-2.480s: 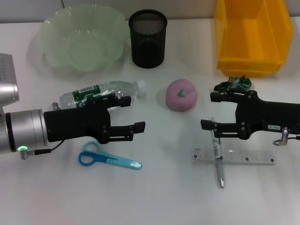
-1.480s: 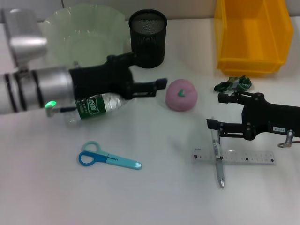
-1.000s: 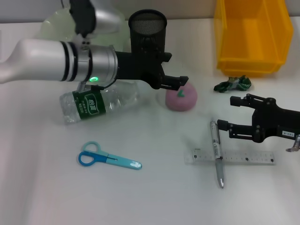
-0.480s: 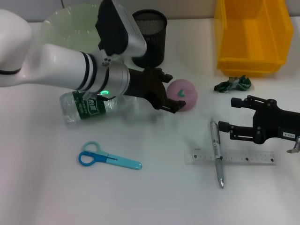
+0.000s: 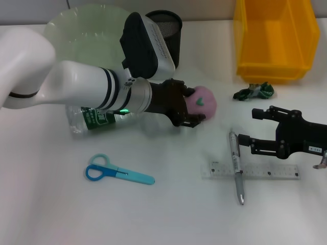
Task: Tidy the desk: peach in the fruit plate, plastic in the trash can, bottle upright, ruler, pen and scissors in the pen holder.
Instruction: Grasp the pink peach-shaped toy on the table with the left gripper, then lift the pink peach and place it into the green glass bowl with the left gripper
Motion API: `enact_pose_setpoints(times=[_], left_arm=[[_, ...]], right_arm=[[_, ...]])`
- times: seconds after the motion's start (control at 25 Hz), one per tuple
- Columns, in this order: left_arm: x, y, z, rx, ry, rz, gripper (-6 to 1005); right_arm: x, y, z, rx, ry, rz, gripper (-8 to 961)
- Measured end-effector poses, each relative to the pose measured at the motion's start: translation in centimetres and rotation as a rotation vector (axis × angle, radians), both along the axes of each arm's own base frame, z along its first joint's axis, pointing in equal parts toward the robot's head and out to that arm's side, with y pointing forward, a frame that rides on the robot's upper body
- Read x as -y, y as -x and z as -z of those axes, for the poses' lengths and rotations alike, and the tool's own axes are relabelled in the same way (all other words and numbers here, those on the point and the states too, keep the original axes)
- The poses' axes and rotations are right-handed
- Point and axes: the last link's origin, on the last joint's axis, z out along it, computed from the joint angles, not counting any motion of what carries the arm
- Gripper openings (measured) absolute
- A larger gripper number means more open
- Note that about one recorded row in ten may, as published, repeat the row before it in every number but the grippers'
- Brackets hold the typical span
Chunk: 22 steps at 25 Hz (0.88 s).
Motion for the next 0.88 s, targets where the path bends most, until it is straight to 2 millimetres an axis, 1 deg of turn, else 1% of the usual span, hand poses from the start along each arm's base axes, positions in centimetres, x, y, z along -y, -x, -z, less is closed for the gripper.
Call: enact_pose_setpoints(times=[0.2, 0.64, 0.72, 0.8, 0.84, 0.88], left_arm=[[-0.2, 0.0, -0.1, 0.019, -0.037, -0.013, 590], [0.4, -0.1, -0.1, 0.046, -0.040, -0.011, 358], [0.5, -0.2, -0.1, 0.069, -0.044, -0.017, 299], [1.1, -1.0, -1.0, 0.173, -0.072, -0.035, 241], [1.1, -1.0, -1.0, 0.173, -0.072, -0.035, 211], [1.2, -1.2, -1.6, 0.220, -0.092, -0.042, 182]], right_arm=[[0.1, 0.0, 0.0, -0.002, 0.001, -0.001, 791], [0.2, -0.1, 0.0, -0.004, 0.003, -0.001, 786], [0.2, -0.1, -0.1, -0.003, 0.003, -0.001, 785], [0.2, -0.1, 0.0, -0.003, 0.004, -0.002, 784], [0.2, -0.1, 0.0, -0.002, 0.004, -0.001, 784], [0.2, -0.1, 0.0, -0.002, 0.004, -0.001, 783]])
